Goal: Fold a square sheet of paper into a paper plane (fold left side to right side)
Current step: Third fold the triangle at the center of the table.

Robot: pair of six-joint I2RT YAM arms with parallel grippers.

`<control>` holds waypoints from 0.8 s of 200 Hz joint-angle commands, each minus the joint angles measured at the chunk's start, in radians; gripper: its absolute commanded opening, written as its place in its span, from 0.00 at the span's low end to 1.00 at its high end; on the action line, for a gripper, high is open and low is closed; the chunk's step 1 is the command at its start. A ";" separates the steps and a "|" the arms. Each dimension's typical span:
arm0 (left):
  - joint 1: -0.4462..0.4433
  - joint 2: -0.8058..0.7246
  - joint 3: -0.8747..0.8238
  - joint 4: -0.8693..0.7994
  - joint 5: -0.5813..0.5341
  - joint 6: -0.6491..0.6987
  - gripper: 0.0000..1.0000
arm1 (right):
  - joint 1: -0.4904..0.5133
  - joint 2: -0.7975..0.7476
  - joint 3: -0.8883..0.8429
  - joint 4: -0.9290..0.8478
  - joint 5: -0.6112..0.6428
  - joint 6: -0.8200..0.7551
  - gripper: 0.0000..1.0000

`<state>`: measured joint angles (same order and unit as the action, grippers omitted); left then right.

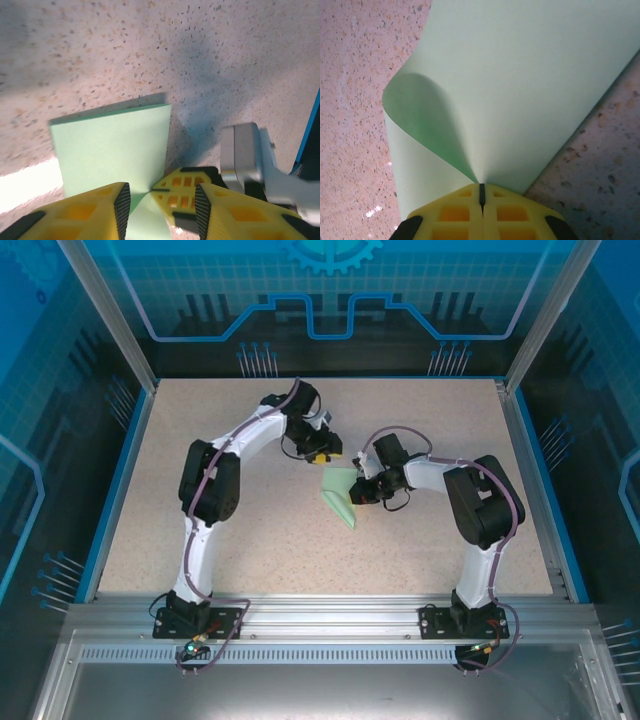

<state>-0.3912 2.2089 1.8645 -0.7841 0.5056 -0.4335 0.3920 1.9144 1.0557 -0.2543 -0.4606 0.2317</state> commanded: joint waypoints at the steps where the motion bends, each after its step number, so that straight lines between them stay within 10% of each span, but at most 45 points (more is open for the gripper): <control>1: 0.006 -0.139 -0.139 0.015 -0.014 0.003 0.38 | 0.001 0.051 -0.016 -0.061 0.054 -0.018 0.00; 54: -0.029 -0.372 -0.528 0.306 0.072 -0.152 0.35 | 0.004 0.057 -0.011 -0.061 0.056 -0.025 0.00; 160: -0.142 -0.175 -0.475 0.356 0.021 -0.214 0.34 | 0.008 0.063 -0.005 -0.062 0.057 -0.031 0.00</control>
<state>-0.5285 2.0098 1.3552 -0.4282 0.5396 -0.6308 0.3920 1.9175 1.0618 -0.2619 -0.4606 0.2199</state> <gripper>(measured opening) 0.338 0.040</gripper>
